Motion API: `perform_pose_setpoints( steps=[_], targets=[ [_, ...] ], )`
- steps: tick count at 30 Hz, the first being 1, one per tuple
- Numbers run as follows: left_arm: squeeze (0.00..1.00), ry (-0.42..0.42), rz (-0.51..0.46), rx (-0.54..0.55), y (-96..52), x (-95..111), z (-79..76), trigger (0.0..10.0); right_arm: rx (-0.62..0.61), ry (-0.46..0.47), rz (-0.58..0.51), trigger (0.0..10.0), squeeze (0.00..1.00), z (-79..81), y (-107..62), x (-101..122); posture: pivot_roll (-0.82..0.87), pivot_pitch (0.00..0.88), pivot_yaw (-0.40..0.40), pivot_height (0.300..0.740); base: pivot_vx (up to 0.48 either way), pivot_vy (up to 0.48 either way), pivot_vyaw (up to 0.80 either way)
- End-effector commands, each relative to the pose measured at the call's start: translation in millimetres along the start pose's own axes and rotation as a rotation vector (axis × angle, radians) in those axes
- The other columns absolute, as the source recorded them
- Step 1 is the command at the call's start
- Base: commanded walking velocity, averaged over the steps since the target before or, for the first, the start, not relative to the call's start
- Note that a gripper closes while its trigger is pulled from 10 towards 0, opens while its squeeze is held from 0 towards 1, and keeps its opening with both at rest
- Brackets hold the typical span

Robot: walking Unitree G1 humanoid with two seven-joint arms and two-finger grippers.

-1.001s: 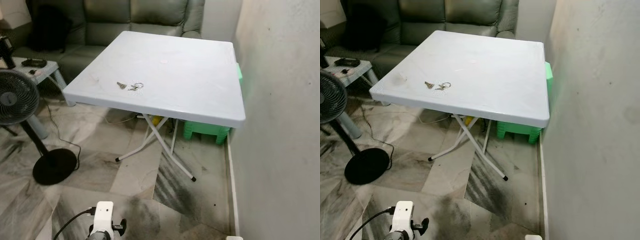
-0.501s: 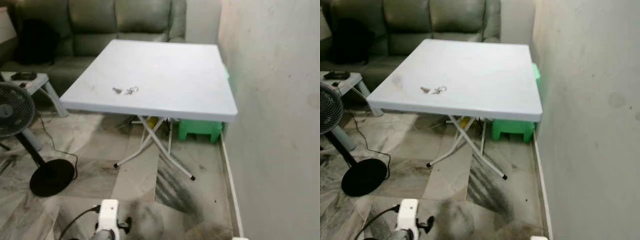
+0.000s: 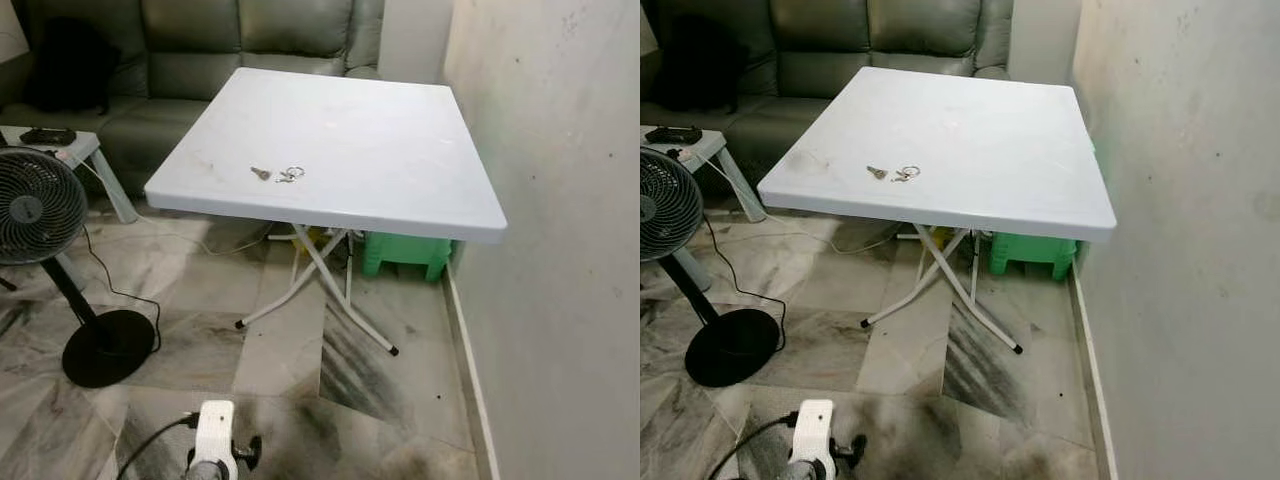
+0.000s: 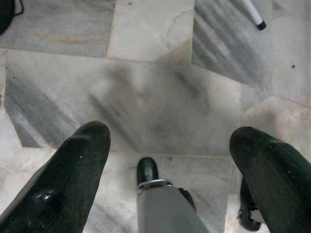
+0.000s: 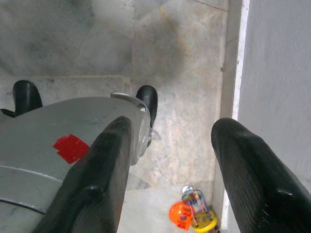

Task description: Hang keys on a hook

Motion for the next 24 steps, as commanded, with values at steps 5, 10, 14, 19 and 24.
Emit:
perform_pose_setpoints(
  steps=[5, 10, 14, 19, 24],
  targets=[
    [0.00, -0.003, 0.007, 0.010, -0.2, -1, 2.8, 10.0, 0.022, 0.009, -0.005, 10.0, 0.00, 9.1, 1.7, 6, 0.00, 0.000, -0.010, 0.740, 0.000, 0.364, 0.00],
    [0.00, -0.006, 0.010, 0.015, -0.5, -2, 3.7, 10.0, 0.017, 0.010, -0.004, 10.0, 0.00, 4.2, 1.6, 6, 0.00, 0.000, -0.010, 0.740, 0.000, 0.371, 0.00],
    [0.00, -0.007, 0.012, 0.017, -0.7, -3, 4.5, 10.0, 0.015, 0.011, 0.003, 10.0, 0.00, 1.1, 0.3, 1, 0.00, 0.000, -0.010, 0.740, 0.000, 0.386, 0.00],
    [0.00, -0.009, 0.016, 0.018, -1.0, -4, 4.9, 10.0, 0.017, 0.010, 0.009, 10.0, 0.00, 0.9, -0.5, -3, 0.00, 0.000, -0.011, 0.740, 0.000, 0.415, 0.00],
    [0.00, -0.009, 0.020, 0.021, -1.4, -6, 6.0, 10.0, 0.026, 0.005, 0.007, 10.0, 0.00, 8.0, 0.3, -1, 0.00, 0.000, -0.011, 0.740, 0.000, 0.447, 0.00]
  ],
)
Point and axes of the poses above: a point about 5 cm out from each wrist's last joint towards the gripper, its own y axis pointing out of the wrist towards the gripper, its own x axis along the axis of the wrist's last joint, z = x × y, the point moved 6 cm from there along y, pointing out of the wrist towards the gripper, and after that the axes turned 15 degrees about -y, right-handed, at the moved point
